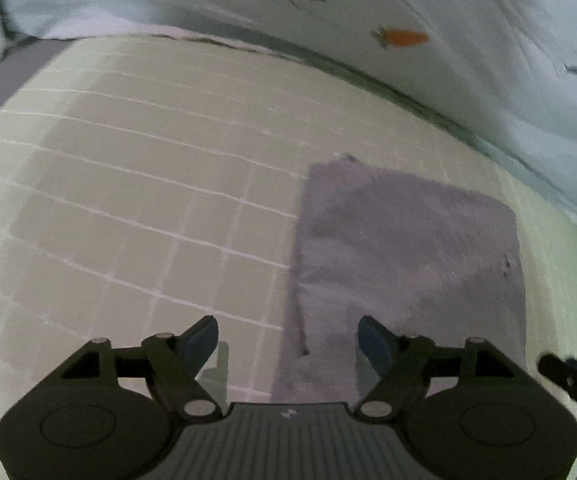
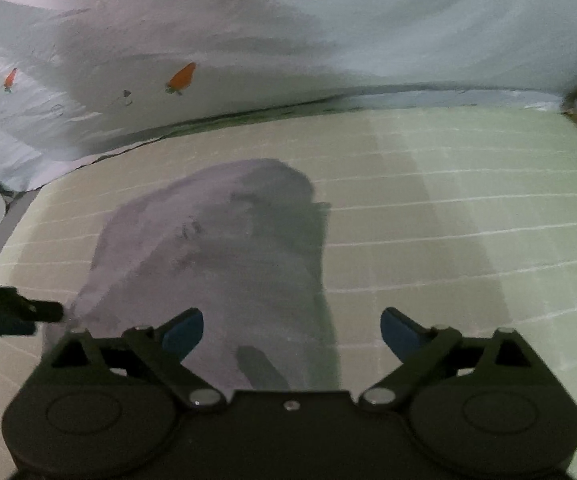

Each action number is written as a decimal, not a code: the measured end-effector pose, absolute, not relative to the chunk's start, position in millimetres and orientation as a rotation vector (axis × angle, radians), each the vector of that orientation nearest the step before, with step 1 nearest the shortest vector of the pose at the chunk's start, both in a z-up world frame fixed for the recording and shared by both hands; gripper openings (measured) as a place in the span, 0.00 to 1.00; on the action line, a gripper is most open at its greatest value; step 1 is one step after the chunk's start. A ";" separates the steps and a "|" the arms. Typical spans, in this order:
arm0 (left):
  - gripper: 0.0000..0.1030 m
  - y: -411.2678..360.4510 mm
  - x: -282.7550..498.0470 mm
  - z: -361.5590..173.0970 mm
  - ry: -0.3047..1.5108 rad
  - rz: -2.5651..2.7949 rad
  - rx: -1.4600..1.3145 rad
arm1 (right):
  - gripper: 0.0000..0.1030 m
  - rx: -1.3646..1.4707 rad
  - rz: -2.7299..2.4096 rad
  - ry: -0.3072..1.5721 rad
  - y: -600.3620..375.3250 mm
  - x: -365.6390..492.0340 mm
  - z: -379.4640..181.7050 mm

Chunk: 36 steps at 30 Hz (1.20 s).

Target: Fold clothes

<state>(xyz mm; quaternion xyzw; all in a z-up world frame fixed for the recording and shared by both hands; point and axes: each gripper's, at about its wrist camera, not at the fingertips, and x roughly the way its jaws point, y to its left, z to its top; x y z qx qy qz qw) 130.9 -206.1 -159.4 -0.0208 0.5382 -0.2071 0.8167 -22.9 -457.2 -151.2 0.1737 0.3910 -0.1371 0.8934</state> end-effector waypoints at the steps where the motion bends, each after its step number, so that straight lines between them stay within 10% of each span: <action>1: 0.78 -210.6 133.0 -163.8 1.162 -0.460 -0.037 | 0.95 0.365 -0.278 0.821 -457.3 -16.0 -154.9; 12: 0.89 -240.3 149.4 -184.5 1.169 -0.599 0.023 | 0.96 0.366 -0.210 0.961 -445.9 48.9 -189.2; 14: 0.71 -245.9 150.0 -183.0 1.141 -0.650 0.058 | 0.96 0.357 -0.189 0.972 -438.9 58.2 -190.1; 18: 0.23 -248.3 154.1 -182.8 1.162 -0.658 -0.004 | 0.54 0.266 -0.102 0.997 -418.8 73.9 -179.6; 22: 0.20 -248.9 141.4 -168.1 1.140 -0.650 -0.034 | 0.25 0.186 -0.045 0.961 -399.5 65.0 -156.6; 36: 0.19 -264.0 26.3 -86.2 0.988 -0.886 -0.037 | 0.20 0.321 -0.196 0.796 -410.5 -99.5 -89.4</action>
